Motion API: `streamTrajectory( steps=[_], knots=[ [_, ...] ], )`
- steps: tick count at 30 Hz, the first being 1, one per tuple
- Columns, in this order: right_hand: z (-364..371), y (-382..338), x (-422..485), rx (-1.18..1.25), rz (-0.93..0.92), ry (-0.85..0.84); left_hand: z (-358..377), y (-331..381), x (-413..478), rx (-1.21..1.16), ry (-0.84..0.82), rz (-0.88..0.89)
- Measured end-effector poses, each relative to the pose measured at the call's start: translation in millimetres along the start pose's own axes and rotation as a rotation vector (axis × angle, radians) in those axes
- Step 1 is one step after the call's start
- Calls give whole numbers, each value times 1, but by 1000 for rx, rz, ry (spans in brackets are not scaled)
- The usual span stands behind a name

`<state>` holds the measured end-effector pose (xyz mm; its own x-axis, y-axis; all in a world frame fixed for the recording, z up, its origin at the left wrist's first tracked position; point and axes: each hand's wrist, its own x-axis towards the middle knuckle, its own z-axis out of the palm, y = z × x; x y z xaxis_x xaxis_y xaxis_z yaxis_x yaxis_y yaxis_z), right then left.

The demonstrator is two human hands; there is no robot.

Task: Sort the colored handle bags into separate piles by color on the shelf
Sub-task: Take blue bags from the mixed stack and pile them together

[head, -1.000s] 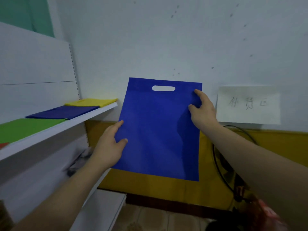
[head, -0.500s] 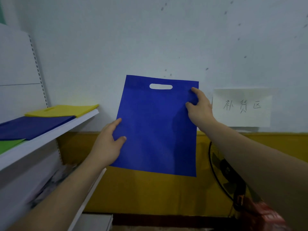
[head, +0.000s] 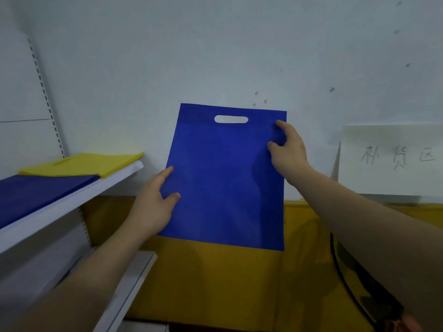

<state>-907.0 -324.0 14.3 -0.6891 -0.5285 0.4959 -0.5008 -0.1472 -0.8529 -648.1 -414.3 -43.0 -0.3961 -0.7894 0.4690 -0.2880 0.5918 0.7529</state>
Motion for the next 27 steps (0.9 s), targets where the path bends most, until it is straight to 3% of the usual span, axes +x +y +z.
streamTrajectory(
  steps=[14, 27],
  knots=[
    [114, 31, 113, 125, -110, -271, 0, -35, 75, 197, 239, -119],
    [307, -21, 129, 270, -208, -488, -113, -96, 108, 367, 468, -188]
  ],
)
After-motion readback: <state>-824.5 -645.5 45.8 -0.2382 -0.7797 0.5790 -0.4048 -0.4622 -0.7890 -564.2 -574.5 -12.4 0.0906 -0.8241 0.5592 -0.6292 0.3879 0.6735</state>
